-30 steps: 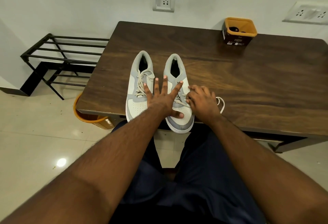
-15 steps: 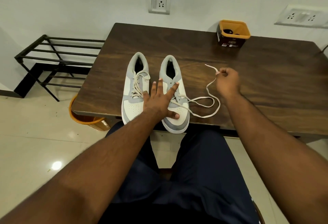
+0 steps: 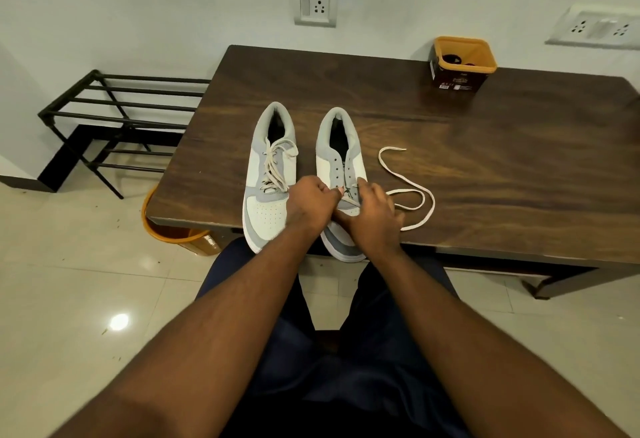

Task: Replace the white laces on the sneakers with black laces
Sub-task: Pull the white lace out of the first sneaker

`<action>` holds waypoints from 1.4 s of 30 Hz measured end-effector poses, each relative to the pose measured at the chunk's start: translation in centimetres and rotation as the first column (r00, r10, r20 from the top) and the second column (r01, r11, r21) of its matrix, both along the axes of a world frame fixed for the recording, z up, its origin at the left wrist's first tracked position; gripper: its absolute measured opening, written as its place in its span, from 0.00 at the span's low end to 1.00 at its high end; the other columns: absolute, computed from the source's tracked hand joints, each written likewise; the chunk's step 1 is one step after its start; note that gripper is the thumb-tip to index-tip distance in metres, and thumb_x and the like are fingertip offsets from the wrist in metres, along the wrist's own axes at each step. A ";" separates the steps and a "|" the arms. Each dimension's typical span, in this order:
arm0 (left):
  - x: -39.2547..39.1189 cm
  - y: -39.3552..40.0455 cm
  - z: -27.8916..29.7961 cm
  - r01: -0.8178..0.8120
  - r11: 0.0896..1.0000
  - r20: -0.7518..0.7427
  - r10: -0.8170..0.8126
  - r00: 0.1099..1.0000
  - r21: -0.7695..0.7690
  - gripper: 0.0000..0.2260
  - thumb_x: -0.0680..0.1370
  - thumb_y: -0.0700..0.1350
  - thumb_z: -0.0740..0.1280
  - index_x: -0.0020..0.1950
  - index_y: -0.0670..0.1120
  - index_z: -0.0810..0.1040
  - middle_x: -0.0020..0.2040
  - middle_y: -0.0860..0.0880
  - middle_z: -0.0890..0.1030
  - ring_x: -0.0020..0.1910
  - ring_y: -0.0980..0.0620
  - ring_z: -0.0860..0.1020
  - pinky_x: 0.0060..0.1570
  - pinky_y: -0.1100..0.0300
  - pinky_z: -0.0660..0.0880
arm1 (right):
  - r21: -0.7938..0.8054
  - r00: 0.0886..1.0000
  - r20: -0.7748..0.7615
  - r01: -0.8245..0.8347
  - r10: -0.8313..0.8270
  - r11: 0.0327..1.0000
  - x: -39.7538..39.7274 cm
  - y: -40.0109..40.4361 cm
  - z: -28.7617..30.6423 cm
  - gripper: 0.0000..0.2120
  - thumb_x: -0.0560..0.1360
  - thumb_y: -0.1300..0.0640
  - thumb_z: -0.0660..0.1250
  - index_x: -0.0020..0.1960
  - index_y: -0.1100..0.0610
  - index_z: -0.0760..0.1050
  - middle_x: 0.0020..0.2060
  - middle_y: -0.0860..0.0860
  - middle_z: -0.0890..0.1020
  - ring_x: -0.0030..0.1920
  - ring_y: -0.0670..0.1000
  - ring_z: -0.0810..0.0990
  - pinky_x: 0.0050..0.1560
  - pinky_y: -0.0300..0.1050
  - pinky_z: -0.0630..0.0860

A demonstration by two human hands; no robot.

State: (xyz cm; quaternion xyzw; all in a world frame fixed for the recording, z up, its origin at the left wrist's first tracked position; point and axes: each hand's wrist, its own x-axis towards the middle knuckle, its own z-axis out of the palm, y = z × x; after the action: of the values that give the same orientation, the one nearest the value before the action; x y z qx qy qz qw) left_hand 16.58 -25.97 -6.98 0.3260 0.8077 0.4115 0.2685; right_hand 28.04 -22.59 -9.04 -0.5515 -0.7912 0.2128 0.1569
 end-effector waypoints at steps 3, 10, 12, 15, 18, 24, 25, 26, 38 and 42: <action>-0.2 0.2 0.0 0.042 0.999 0.035 -0.041 0.999 -0.014 0.13 0.74 0.45 0.72 0.37 0.36 0.78 0.35 0.41 0.82 0.38 0.41 0.81 0.42 0.48 0.80 | 0.040 1.000 0.017 0.021 -0.022 0.999 -0.6 0.2 -0.6 0.39 0.69 0.33 0.66 0.74 0.50 0.63 0.71 0.49 0.67 0.71 0.53 0.64 0.64 0.57 0.62; -0.8 -0.2 1.0 0.018 0.999 0.144 -0.011 0.990 -0.050 0.08 0.70 0.37 0.71 0.34 0.34 0.77 0.32 0.36 0.79 0.30 0.47 0.76 0.35 0.48 0.79 | 0.049 0.999 0.033 0.039 -0.041 0.998 -0.5 0.6 -1.5 0.42 0.66 0.28 0.65 0.74 0.47 0.63 0.73 0.47 0.66 0.72 0.51 0.64 0.65 0.57 0.61; -0.6 -0.8 2.2 0.024 0.999 0.231 -0.013 0.973 -0.047 0.06 0.69 0.35 0.71 0.35 0.34 0.78 0.29 0.39 0.77 0.28 0.48 0.76 0.33 0.53 0.76 | 0.041 0.997 0.068 0.046 -0.048 0.998 -0.6 0.6 -1.3 0.43 0.65 0.27 0.63 0.75 0.46 0.62 0.73 0.46 0.65 0.72 0.52 0.64 0.65 0.57 0.60; 0.2 -3.0 5.4 0.179 0.983 0.426 -0.178 0.887 0.038 0.03 0.71 0.33 0.71 0.38 0.32 0.81 0.31 0.42 0.79 0.26 0.57 0.75 0.30 0.64 0.71 | 0.044 0.996 0.068 0.047 -0.050 0.998 -0.5 0.7 -1.5 0.41 0.67 0.30 0.66 0.74 0.46 0.62 0.73 0.46 0.65 0.72 0.52 0.64 0.67 0.61 0.59; 0.3 -5.2 8.1 0.382 0.911 0.494 -0.408 0.768 0.157 0.06 0.73 0.33 0.70 0.35 0.40 0.82 0.33 0.45 0.81 0.28 0.58 0.70 0.30 0.65 0.66 | 0.097 0.998 0.046 0.033 -0.038 0.995 -0.4 0.7 -2.2 0.34 0.72 0.43 0.68 0.75 0.47 0.62 0.72 0.47 0.66 0.72 0.53 0.64 0.67 0.64 0.59; -1.8 -3.2 7.1 0.105 0.994 0.291 -0.105 0.951 0.017 0.15 0.75 0.50 0.73 0.42 0.37 0.81 0.32 0.47 0.77 0.25 0.57 0.69 0.26 0.67 0.67 | 0.044 0.998 0.056 0.038 -0.041 0.998 -0.7 0.8 -1.4 0.43 0.65 0.27 0.66 0.74 0.46 0.62 0.73 0.45 0.65 0.72 0.51 0.63 0.68 0.64 0.57; -2.0 -2.4 6.2 0.033 0.999 0.246 -0.036 0.969 0.017 0.15 0.76 0.49 0.72 0.42 0.36 0.80 0.32 0.46 0.76 0.27 0.55 0.70 0.29 0.65 0.68 | 0.043 0.997 0.066 0.034 -0.037 0.998 -0.7 0.7 -1.4 0.43 0.65 0.26 0.65 0.74 0.46 0.62 0.73 0.45 0.64 0.72 0.51 0.63 0.68 0.64 0.57; -2.0 -1.7 5.3 0.002 1.000 0.195 -0.005 0.981 0.013 0.14 0.76 0.48 0.72 0.40 0.36 0.79 0.32 0.46 0.76 0.28 0.53 0.71 0.32 0.62 0.69 | 0.036 0.997 0.072 0.032 -0.035 0.999 -0.7 0.7 -1.4 0.43 0.66 0.27 0.65 0.74 0.45 0.61 0.74 0.45 0.63 0.72 0.51 0.63 0.68 0.64 0.57; -1.2 0.4 2.3 0.214 0.956 -0.050 -0.228 0.972 -0.201 0.08 0.74 0.40 0.73 0.38 0.38 0.79 0.40 0.41 0.84 0.43 0.44 0.83 0.48 0.50 0.80 | 0.015 0.995 0.085 0.056 -0.057 0.998 -0.9 0.8 -1.6 0.39 0.68 0.31 0.67 0.74 0.44 0.61 0.73 0.43 0.64 0.72 0.51 0.63 0.68 0.64 0.56; -1.3 -2.6 6.9 0.511 0.857 0.257 -0.478 0.840 -0.074 0.05 0.74 0.36 0.73 0.46 0.34 0.82 0.40 0.41 0.84 0.33 0.57 0.80 0.36 0.65 0.77 | 0.031 0.997 0.053 0.051 -0.052 0.998 -0.7 0.6 -1.6 0.35 0.70 0.37 0.66 0.74 0.45 0.62 0.73 0.45 0.65 0.74 0.54 0.60 0.69 0.65 0.56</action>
State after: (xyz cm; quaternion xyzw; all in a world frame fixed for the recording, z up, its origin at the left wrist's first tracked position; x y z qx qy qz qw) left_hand 15.33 -28.58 -0.08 0.4543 0.6859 0.3055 0.4794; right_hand 27.33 -21.95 -10.62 -0.5749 -0.7837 0.1822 0.1489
